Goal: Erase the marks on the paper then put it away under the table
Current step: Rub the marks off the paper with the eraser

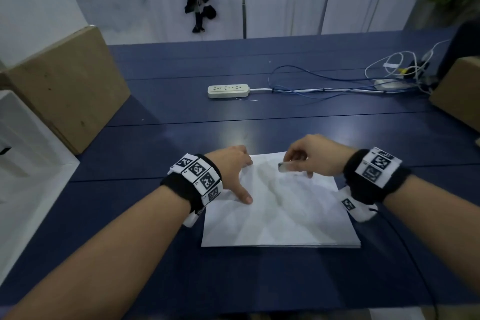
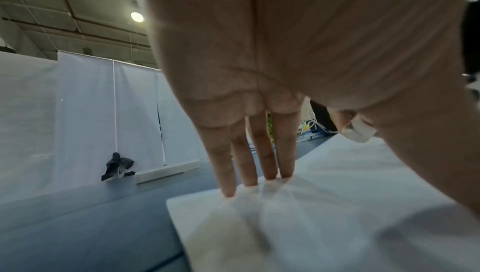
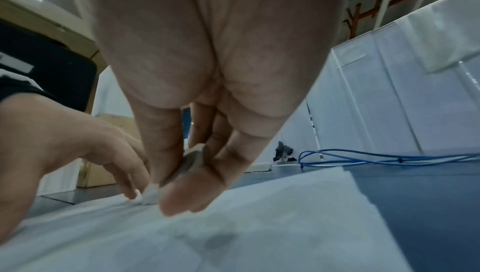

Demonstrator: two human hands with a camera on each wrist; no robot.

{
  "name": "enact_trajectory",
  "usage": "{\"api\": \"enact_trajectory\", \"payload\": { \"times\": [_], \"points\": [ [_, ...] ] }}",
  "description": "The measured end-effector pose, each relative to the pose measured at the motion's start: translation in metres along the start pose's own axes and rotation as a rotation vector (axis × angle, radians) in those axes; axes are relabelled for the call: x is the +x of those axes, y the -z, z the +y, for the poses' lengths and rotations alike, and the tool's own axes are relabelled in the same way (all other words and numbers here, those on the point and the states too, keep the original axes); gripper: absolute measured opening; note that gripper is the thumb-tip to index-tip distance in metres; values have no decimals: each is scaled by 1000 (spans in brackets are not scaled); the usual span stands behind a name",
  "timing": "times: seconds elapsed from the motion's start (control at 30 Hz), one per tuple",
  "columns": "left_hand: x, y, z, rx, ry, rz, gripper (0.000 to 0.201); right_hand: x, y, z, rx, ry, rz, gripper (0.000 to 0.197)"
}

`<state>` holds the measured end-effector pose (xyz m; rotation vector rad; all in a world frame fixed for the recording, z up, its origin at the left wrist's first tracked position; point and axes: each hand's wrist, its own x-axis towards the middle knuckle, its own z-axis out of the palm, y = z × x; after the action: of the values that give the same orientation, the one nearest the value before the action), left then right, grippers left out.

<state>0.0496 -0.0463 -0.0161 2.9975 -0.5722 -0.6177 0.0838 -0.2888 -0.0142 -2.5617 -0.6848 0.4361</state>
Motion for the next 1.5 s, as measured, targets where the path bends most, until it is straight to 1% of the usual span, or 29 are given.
{"api": "enact_trajectory", "payload": {
  "times": [0.07, 0.2, 0.27, 0.33, 0.4, 0.43, 0.47, 0.53, 0.6, 0.63, 0.67, 0.77, 0.8, 0.83, 0.93, 0.97, 1.0, 1.03, 1.13, 1.17, 1.2, 1.27, 1.33, 1.37, 1.4, 1.43, 1.5],
  "points": [
    [1, -4, -4, -9, -6, 16, 96, 13, -1, -6, -44, 15, -35, 31],
    [1, -8, -5, -9, -31, 0, 102, 33, -3, -7, -86, 2, 25, 30],
    [2, -8, -6, -12, -27, -7, 99, 31, -5, -9, -115, 28, 35, 28],
    [5, -9, -8, -14, -24, -5, 95, 17, -10, -16, -177, 87, -37, 23],
    [7, -10, -9, -8, -26, -6, 101, 2, -16, -24, -180, 121, -159, 19],
    [8, -11, -9, -5, -23, -7, 103, 1, -17, -26, -176, 131, -195, 19],
    [9, -10, -9, -4, -22, -10, 101, 4, -16, -26, -182, 134, -188, 18],
    [10, -9, -8, 4, -19, -11, 95, 21, -9, -21, -226, 104, -87, 18],
    [11, -8, -8, 12, -20, -15, 95, 34, -1, -16, -244, 41, 19, 24],
    [10, -8, -8, 13, -16, -15, 96, 37, 0, -14, -234, 33, 28, 25],
    [11, -9, -8, 12, -10, -11, 96, 34, -1, -15, -221, 44, -6, 24],
    [11, -10, -9, 15, 3, -10, 93, 14, -12, -27, -184, 105, -243, 16],
    [12, -11, -9, 18, 2, -13, 93, 11, -15, -29, -182, 122, -283, 15],
    [12, -11, -9, 19, 2, -14, 93, 12, -16, -30, -198, 134, -270, 15],
    [12, -9, -8, 8, 0, -15, 90, 32, -9, -21, -262, 100, -60, 20],
    [11, -9, -8, 7, -6, -15, 89, 36, -7, -18, -266, 84, -5, 23],
    [10, -9, -8, 6, -9, -16, 89, 38, -6, -15, -256, 79, 17, 24],
    [10, -9, -7, 7, -8, -13, 89, 35, -7, -14, -234, 88, -5, 23],
    [10, -9, -7, 12, -1, -16, 91, 18, -13, -18, -188, 147, -218, 18],
    [11, -8, -6, 17, -2, -21, 92, 16, -15, -19, -193, 157, -258, 16],
    [11, -8, -6, 21, -3, -26, 93, 17, -15, -19, -211, 162, -255, 16],
    [10, -6, -4, 21, -8, -32, 92, 28, -9, -16, -246, 141, -125, 20],
    [9, -5, -4, 21, -10, -36, 93, 37, -3, -13, -266, 71, 14, 27],
    [9, -4, -4, 24, -9, -37, 94, 37, -1, -12, -259, 49, 43, 28],
    [9, -4, -4, 27, -5, -37, 94, 35, -1, -11, -241, 48, 26, 27],
    [9, -5, -4, 30, 0, -35, 92, 29, -2, -11, -222, 71, -36, 25],
    [10, -6, -4, 44, 4, -38, 89, 15, -8, -17, -203, 120, -213, 19]
  ]
}}
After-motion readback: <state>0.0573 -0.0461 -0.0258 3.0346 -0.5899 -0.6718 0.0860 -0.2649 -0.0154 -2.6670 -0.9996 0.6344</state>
